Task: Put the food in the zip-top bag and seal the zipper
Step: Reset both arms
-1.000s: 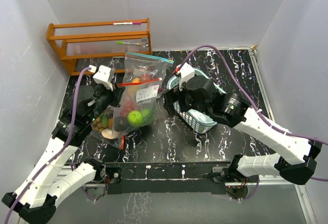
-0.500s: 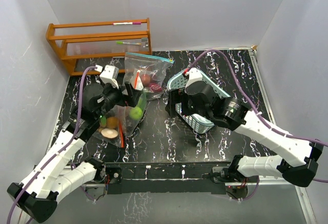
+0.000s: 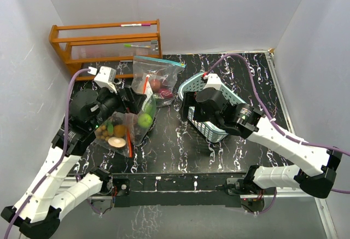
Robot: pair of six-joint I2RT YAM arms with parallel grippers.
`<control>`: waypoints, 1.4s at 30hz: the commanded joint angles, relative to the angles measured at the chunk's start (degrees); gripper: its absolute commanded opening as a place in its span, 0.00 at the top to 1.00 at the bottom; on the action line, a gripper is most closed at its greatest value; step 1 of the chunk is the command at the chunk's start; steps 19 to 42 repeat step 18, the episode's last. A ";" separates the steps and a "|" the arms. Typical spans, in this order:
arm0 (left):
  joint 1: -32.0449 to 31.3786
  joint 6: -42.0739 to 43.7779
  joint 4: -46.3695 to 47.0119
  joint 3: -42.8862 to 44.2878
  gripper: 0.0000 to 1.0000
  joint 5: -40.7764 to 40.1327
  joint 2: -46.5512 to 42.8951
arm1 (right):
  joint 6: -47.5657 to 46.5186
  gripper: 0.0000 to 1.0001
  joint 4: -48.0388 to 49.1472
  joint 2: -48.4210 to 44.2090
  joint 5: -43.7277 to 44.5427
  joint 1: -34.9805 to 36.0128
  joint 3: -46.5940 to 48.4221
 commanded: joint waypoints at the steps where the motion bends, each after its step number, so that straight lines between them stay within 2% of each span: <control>1: 0.20 0.43 -3.16 4.91 0.03 1.28 -0.13 | 2.29 0.02 1.12 -0.52 2.89 -0.18 0.00; 14: 0.19 1.50 -4.24 9.33 0.03 3.29 1.44 | 1.60 0.02 1.79 -2.96 5.00 -0.19 -1.50; 42: 0.14 1.41 -4.29 9.36 0.03 3.54 1.62 | 1.88 0.02 0.77 -2.28 6.12 -0.20 -1.09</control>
